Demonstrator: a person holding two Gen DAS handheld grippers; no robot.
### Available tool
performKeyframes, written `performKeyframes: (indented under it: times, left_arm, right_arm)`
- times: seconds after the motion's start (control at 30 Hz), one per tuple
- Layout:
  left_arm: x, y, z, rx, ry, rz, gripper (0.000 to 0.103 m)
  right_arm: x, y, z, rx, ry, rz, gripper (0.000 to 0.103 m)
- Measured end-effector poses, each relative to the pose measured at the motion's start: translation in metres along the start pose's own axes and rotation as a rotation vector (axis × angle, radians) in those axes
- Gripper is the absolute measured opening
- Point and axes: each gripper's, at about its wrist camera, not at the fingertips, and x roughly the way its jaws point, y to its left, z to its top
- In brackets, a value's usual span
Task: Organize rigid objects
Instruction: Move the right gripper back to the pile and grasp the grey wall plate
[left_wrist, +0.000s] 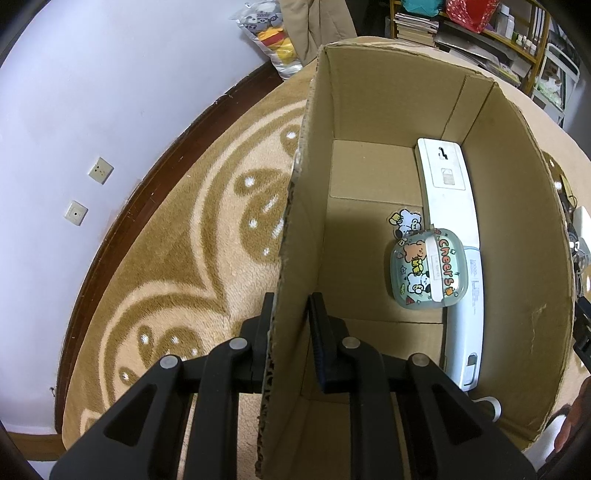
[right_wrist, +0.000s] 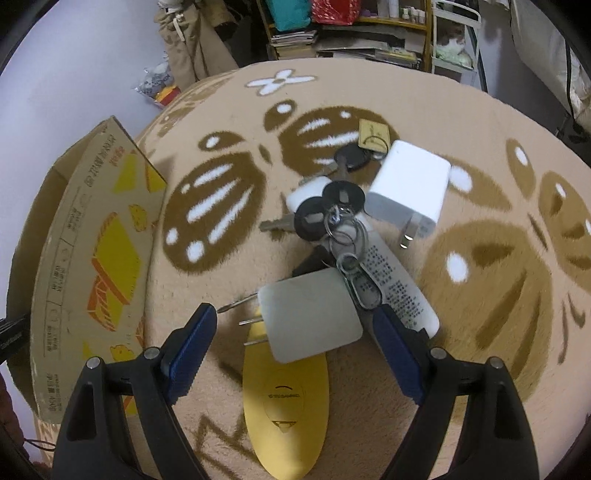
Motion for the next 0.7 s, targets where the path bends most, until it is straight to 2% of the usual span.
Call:
performKeyframes:
  times: [0.43,0.47,0.53,0.57,0.7]
  left_arm:
    - [0.000,0.000,0.000,-0.001,0.001,0.000,0.017]
    - [0.000,-0.001,0.000,-0.001,0.001,0.000,0.017]
    - [0.000,-0.001,0.000,-0.001,0.001,0.000,0.017]
    - [0.000,-0.001,0.000,-0.001,0.001,-0.001,0.017]
    - [0.000,-0.001,0.000,0.000,0.001,0.000,0.017]
  right_arm:
    - [0.014,0.004,0.000,0.015,0.030,0.059,0.090]
    - [0.016,0.005,0.000,0.019,0.027,0.060,0.089]
    - [0.018,0.006,0.001,0.010,0.020,0.034,0.074]
    - [0.020,0.007,0.001,0.001,0.020,0.015,0.072]
    - [0.020,0.007,0.002,-0.011,0.014,0.005,0.070]
